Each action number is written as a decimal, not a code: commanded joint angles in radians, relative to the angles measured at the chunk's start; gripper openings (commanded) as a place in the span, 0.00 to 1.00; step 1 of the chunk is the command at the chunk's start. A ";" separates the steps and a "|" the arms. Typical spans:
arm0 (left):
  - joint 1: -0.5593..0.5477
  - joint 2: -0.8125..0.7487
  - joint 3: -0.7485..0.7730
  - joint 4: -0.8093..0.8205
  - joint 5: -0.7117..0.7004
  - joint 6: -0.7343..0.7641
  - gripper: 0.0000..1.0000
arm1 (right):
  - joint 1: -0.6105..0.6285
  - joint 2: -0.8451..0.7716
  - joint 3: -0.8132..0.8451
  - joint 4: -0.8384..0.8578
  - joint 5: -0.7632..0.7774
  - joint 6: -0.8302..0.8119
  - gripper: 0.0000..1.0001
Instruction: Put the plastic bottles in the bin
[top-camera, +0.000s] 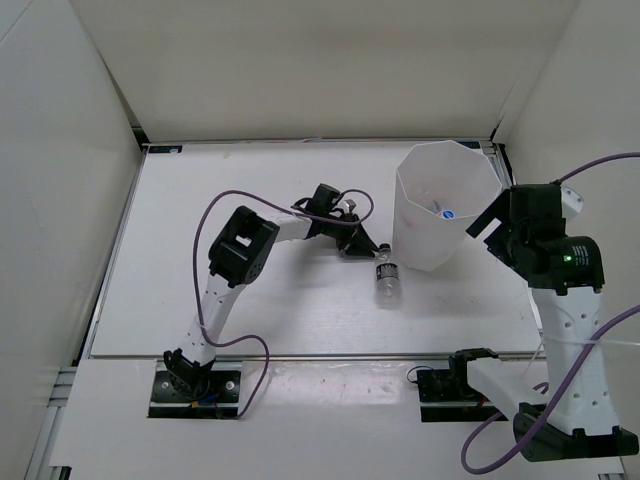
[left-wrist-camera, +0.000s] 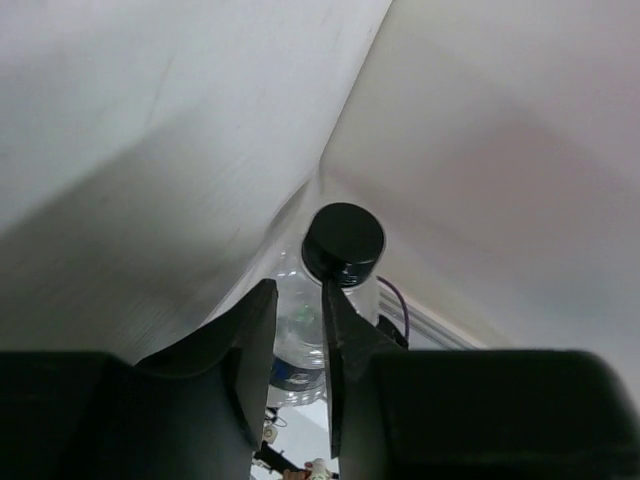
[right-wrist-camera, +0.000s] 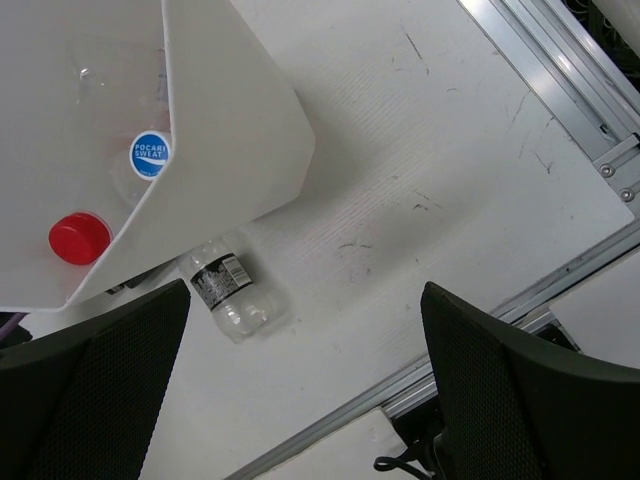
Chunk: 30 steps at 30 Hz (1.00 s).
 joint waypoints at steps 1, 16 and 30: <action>-0.005 -0.071 -0.043 -0.032 0.024 0.030 0.35 | -0.004 0.003 -0.007 0.013 -0.020 0.002 1.00; 0.004 -0.165 -0.133 -0.032 0.015 0.061 0.79 | -0.004 -0.006 -0.049 0.013 -0.020 0.030 1.00; -0.061 -0.185 -0.123 -0.041 0.029 0.090 0.86 | -0.004 0.012 -0.069 0.013 -0.042 0.048 1.00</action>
